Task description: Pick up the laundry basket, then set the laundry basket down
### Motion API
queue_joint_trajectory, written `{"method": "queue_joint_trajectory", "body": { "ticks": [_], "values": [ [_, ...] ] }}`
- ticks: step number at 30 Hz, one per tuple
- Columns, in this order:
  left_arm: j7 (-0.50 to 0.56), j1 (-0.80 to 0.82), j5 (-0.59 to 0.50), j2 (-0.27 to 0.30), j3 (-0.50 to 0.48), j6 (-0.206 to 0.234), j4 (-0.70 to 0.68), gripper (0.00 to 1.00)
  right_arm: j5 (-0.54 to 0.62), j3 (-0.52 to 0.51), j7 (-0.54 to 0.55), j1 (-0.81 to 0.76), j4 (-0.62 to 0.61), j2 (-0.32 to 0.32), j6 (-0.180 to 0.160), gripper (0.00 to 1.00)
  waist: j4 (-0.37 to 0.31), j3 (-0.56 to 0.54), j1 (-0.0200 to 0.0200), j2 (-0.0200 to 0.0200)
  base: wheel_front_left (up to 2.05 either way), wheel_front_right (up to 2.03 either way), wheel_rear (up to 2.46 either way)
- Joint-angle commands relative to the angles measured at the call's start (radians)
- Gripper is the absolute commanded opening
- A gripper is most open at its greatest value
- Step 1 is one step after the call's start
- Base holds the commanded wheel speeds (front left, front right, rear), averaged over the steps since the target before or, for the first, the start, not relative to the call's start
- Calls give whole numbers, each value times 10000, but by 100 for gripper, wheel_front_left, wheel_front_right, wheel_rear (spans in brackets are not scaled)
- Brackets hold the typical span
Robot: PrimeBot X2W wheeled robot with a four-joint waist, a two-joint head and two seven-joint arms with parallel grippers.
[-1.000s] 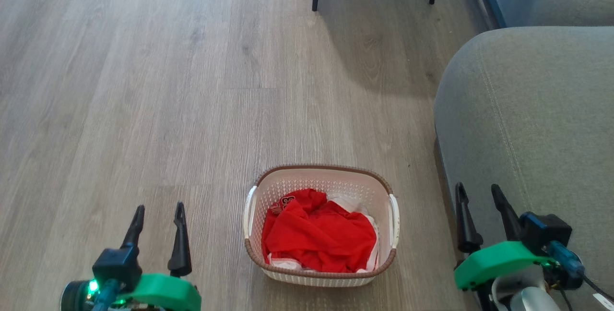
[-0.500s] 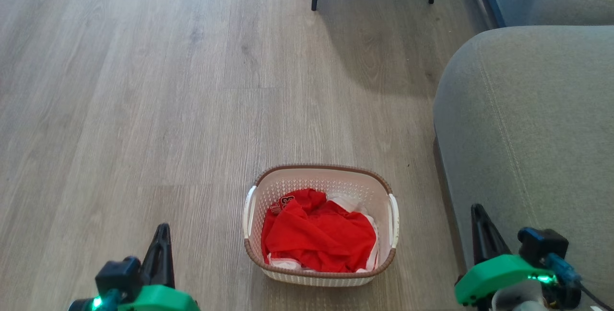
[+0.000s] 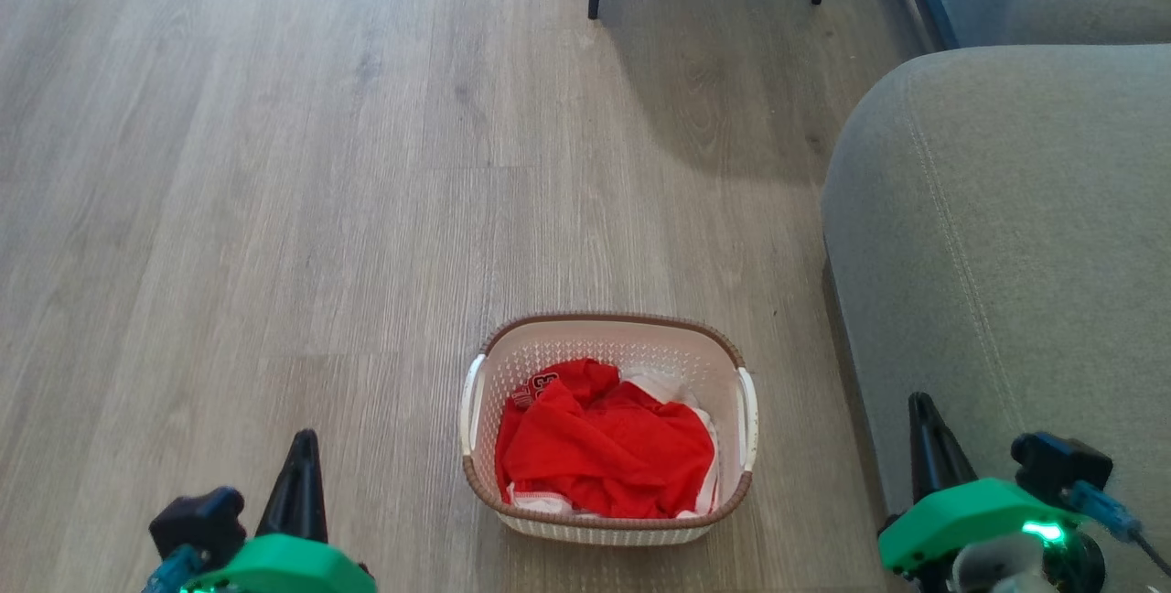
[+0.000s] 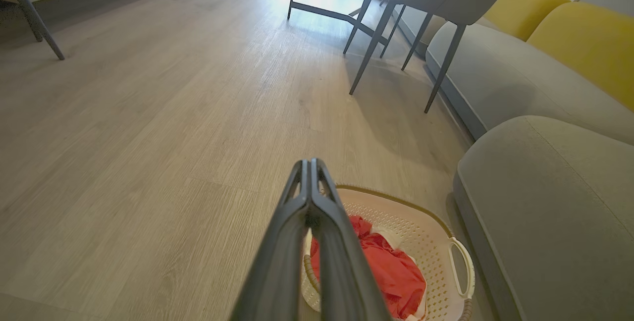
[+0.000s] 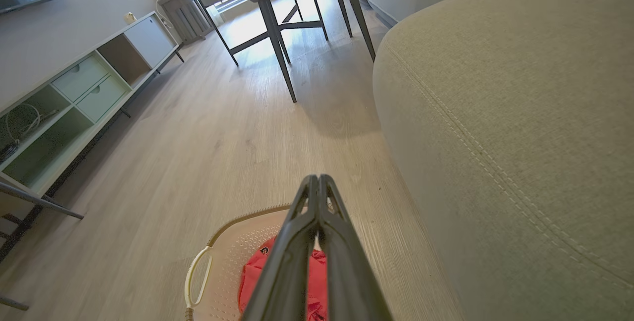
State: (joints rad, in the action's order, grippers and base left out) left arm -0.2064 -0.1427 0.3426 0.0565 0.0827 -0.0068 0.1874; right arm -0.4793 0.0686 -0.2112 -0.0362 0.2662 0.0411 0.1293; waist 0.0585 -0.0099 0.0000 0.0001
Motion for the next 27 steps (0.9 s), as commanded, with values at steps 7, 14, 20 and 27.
{"method": "queue_joint_trajectory", "body": {
  "ticks": [7, 14, 20, 27],
  "values": [
    [220, 612, 975, 1, -297, -124, -198, 0, -920, -117, 233, 466, -299, 143, 3, 0, -39, 9, 0, -1, 0, 0, 0],
    [424, 743, 1790, -1, -411, -201, -145, 0, -1674, -196, 410, 531, -296, 168, 3, 0, -77, 17, 0, -1, 0, 0, 0],
    [601, 856, 2491, -3, -508, -268, -98, 0, -2321, -267, 566, 586, -292, 187, 4, 0, -110, 25, 0, -1, 0, 0, 0],
    [837, 1007, 3425, -6, -639, -357, -36, 0, -3178, -368, 778, 661, -288, 208, 5, 0, -153, 34, 0, -1, 0, 0, 0]
  ]
}}
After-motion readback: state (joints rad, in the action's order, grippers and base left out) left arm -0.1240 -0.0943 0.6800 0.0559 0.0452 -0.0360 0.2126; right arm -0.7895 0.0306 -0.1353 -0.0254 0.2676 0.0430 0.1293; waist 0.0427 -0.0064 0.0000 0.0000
